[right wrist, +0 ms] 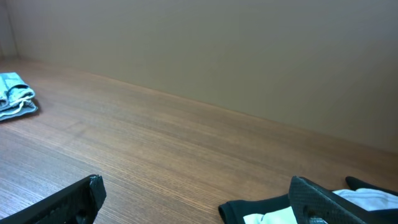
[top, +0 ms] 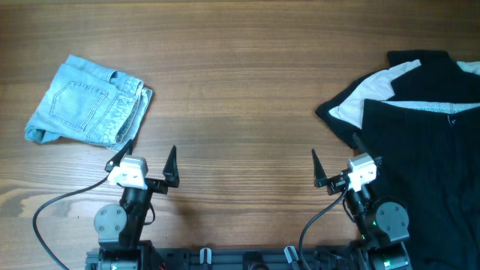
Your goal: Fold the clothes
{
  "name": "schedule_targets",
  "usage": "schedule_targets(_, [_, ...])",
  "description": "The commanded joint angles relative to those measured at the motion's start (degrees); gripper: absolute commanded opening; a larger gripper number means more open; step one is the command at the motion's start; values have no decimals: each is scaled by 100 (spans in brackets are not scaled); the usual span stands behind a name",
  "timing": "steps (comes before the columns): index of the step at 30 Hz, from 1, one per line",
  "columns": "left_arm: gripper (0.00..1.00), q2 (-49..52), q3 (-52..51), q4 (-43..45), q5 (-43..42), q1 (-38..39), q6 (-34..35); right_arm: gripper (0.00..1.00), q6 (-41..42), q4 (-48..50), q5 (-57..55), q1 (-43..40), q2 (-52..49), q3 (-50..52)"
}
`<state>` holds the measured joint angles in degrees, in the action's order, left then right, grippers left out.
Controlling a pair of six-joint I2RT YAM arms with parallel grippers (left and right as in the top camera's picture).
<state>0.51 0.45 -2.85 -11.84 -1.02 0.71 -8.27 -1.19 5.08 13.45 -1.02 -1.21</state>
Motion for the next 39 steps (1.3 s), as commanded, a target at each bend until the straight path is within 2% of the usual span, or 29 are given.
schedule_targets(1, [100, -13, -13, -44, 11, 26, -26, 100, -72, 15, 68, -20, 0, 22])
schedule_targets(36, [100, -13, -13, -44, -15, 26, -24, 99, -57, 31, 90, -20, 0, 22])
schedule_targets(39, [100, -13, -11, -15, -138, 28, 0, 100, 282, 39, 131, -20, 0, 15])
